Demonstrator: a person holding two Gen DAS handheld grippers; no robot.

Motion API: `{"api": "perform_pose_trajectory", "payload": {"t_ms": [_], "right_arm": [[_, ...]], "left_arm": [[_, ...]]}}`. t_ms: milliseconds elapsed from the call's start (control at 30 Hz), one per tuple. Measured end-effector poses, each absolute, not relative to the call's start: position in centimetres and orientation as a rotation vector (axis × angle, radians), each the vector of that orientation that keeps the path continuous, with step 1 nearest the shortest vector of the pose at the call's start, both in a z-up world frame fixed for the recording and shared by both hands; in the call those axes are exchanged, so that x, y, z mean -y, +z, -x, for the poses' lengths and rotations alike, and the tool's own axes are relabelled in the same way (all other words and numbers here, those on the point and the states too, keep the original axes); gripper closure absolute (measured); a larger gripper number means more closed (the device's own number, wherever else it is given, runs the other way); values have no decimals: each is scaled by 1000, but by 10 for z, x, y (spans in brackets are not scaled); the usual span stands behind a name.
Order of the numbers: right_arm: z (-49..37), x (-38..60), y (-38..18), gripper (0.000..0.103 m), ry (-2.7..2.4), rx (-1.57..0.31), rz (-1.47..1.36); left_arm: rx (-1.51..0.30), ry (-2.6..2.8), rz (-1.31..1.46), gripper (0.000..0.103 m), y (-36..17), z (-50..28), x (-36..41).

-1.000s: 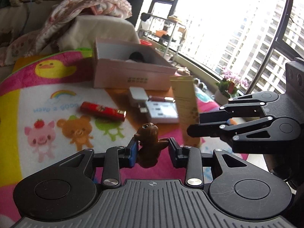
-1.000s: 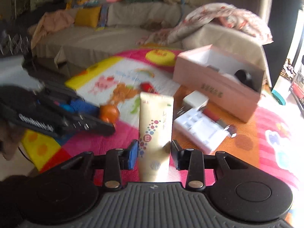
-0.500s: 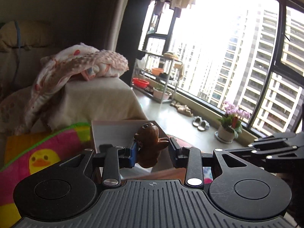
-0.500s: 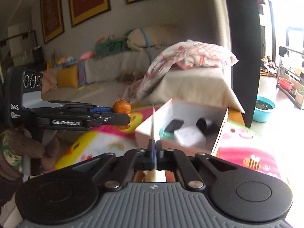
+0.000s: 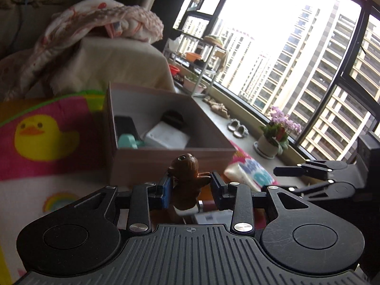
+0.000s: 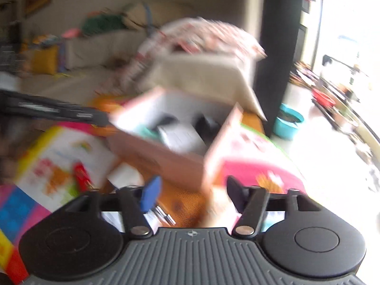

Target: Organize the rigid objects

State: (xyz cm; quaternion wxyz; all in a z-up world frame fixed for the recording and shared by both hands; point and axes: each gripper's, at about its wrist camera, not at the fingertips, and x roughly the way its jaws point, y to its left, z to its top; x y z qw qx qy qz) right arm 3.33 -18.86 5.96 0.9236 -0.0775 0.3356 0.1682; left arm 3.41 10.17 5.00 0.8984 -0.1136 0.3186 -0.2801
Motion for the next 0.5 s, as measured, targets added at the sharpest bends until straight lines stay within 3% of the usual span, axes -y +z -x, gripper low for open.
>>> {"api": "perform_pose_trajectory", "payload": {"t_ms": [267, 333, 400, 500], "right_arm": [[-55, 192, 18, 40, 229, -796, 92], [-57, 187, 11, 56, 210, -829, 105], [-54, 184, 11, 65, 211, -842, 114], [-38, 183, 18, 67, 237, -873, 112]], "left_arm": [[-752, -566, 225, 65, 20, 7, -101], [-756, -548, 204, 65, 19, 14, -103], [-754, -542, 194, 65, 20, 21, -104], [-751, -544, 197, 65, 19, 31, -108]]}}
